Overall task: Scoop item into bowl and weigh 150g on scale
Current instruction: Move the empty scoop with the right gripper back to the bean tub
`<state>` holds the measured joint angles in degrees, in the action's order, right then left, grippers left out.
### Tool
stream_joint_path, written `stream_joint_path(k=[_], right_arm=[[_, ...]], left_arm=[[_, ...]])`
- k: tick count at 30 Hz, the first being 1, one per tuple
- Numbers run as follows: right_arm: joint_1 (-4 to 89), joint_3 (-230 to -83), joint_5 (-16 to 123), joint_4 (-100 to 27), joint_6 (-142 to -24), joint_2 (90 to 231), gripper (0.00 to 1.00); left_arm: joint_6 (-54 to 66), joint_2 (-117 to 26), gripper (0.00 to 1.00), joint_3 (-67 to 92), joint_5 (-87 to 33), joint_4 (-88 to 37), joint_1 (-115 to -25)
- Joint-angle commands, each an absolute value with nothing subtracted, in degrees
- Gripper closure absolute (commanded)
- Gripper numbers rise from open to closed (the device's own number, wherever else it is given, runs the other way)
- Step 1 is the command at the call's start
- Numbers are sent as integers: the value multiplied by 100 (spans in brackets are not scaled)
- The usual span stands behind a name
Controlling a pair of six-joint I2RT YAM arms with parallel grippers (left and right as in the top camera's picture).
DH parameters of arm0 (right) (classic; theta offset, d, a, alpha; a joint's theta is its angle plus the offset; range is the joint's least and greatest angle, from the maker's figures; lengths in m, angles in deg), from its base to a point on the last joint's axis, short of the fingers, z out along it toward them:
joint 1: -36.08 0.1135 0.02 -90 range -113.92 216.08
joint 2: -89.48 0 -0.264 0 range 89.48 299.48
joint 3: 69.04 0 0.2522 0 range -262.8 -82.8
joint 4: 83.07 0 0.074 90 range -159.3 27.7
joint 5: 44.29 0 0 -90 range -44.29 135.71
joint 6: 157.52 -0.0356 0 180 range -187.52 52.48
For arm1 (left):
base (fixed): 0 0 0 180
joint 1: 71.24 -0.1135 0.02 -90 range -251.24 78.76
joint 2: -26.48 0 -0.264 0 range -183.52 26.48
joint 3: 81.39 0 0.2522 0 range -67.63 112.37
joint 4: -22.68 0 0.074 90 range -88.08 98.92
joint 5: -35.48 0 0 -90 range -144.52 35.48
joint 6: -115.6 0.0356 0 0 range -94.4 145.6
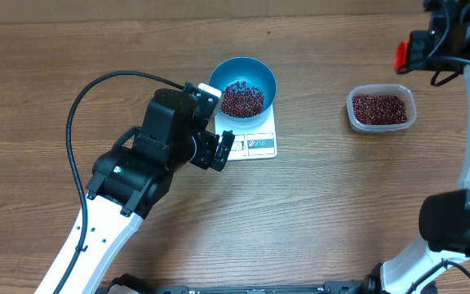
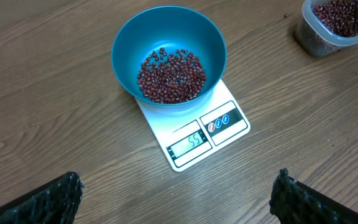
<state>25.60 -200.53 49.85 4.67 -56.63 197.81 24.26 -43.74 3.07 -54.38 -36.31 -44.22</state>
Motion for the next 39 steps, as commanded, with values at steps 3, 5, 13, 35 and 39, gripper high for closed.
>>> stream_joint_path(k=[3,5,13,35,39], right_arm=[[2540,-20136,4806,760,-5543,19742,96],[2540,-20136,4808,933,-5545,19755,96],[2540,-20110,4657,1400,-5545,20107,96],[2545,-20005,3759,1368,-5499,20806,97],[2545,-20001,3759,1370,-5392,20942,96]], left_arm=[[2389,-4398,1,259,-5501,-3631,-4398],[2389,-4398,0,259,-5501,-3631,-4398],[2389,-4398,0,259,-5501,-3631,-4398],[2389,-4398,0,259,-5501,-3631,-4398],[2389,-4398,0,259,-5501,-3631,-4398]])
